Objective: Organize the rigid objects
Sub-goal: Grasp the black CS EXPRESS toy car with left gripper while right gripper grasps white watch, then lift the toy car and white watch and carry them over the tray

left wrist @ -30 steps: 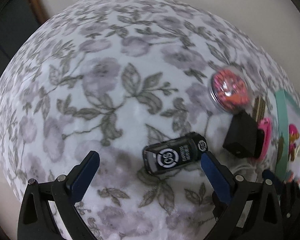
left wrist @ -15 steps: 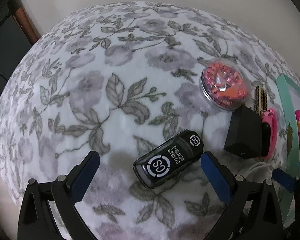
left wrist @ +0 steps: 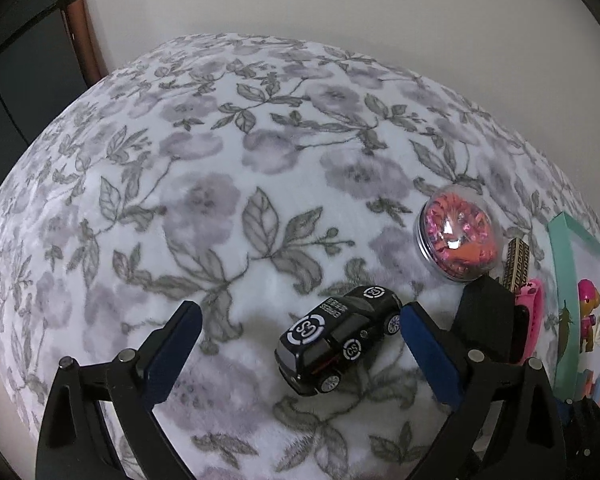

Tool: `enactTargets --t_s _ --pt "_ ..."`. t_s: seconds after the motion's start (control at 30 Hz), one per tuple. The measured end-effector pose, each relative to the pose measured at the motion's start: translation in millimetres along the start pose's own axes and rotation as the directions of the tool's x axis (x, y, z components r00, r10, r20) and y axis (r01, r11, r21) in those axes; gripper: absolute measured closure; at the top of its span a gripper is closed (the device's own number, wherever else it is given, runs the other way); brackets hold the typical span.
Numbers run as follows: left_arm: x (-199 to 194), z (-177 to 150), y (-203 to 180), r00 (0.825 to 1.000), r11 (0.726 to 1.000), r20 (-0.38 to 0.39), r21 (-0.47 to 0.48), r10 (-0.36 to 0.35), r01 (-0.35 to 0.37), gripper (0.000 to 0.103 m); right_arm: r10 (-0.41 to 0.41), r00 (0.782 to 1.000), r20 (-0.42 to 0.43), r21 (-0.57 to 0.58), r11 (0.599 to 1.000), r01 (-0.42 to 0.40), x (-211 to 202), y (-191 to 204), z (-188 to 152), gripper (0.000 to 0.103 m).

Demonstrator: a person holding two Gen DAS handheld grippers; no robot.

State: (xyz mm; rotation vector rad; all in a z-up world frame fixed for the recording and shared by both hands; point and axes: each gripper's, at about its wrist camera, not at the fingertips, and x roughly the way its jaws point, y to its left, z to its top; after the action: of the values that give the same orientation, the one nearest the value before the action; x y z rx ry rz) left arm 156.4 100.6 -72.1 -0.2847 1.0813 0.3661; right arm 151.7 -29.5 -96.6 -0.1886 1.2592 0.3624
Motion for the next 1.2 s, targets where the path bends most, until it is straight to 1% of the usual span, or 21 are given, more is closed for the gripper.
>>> enactTargets --t_s 0.1,0.27,0.4,0.43,0.47,0.5,0.57,0.63,0.67,0.7,0.73,0.83,1.07,1.2 --pt "3.1 -0.4 -2.6 1.000 1.000 -0.011 0.015 -0.011 0.012 0.005 -0.014 1.000 0.003 0.007 1.000 0.014 0.8 -0.9 0.1 0.009" --pt "6.9 -5.9 -7.7 0.999 0.999 -0.035 0.027 -0.028 0.029 0.005 -0.074 0.997 0.007 -0.019 0.997 0.075 6.9 7.4 0.0 0.014" --pt "8.0 -7.3 -9.8 0.999 0.999 -0.040 0.035 -0.030 0.031 0.006 -0.089 0.996 0.017 -0.039 0.995 0.090 7.4 12.9 -1.0 0.018" --pt "8.1 -7.7 -11.1 0.999 0.999 -0.042 0.042 -0.031 0.033 0.009 -0.088 0.996 0.019 -0.041 0.995 0.089 7.2 13.1 -1.1 0.018" --pt "8.5 -8.2 -12.9 0.998 0.998 -0.050 0.049 -0.046 0.048 0.015 -0.085 0.996 0.019 -0.042 0.995 0.086 7.0 13.1 -1.1 0.019" --pt "9.2 -8.7 -14.6 0.997 0.997 -0.059 0.054 -0.059 0.062 0.018 -0.082 0.996 0.018 -0.041 0.996 0.083 7.5 13.2 -1.5 0.020" --pt "10.8 -10.0 -18.5 0.995 0.995 -0.075 0.071 -0.069 0.074 0.029 -0.075 0.997 0.019 -0.035 0.997 0.076 7.2 13.5 -1.8 0.022" --pt "10.9 -11.2 -21.4 0.994 0.993 -0.083 0.086 -0.070 0.077 0.034 -0.071 0.997 0.021 -0.036 0.997 0.072 5.8 13.3 -2.7 0.025" --pt "9.9 -11.2 -22.3 0.994 0.992 -0.084 0.092 -0.074 0.082 0.039 -0.070 0.997 0.023 -0.036 0.997 0.071 5.1 12.4 -2.5 0.026" --pt "8.9 -10.8 -23.0 0.993 0.991 -0.089 0.095 -0.083 0.091 0.041 -0.068 0.997 0.024 -0.034 0.997 0.069 3.8 10.9 -2.2 0.029" --pt "8.0 -10.7 -23.6 0.992 0.990 -0.092 0.096 -0.090 0.098 0.047 -0.066 0.997 0.026 -0.031 0.997 0.067 3.2 8.6 -1.2 0.035" --pt "5.5 -10.2 -25.5 0.991 0.989 -0.097 0.108 -0.088 0.098 0.054 -0.055 0.998 0.033 -0.017 0.998 0.056 -0.8 1.0 -1.0 0.044" --pt "-1.2 -6.9 -20.9 0.988 0.991 -0.114 0.073 -0.107 0.116 0.067 -0.012 0.999 0.035 0.015 1.000 0.011 -3.4 -9.3 0.1 0.045" --pt "-5.4 -4.2 -13.3 0.986 0.991 -0.112 0.025 -0.127 0.130 0.068 0.022 0.999 0.036 0.047 0.999 -0.024 -6.1 -16.3 -0.9 0.045"
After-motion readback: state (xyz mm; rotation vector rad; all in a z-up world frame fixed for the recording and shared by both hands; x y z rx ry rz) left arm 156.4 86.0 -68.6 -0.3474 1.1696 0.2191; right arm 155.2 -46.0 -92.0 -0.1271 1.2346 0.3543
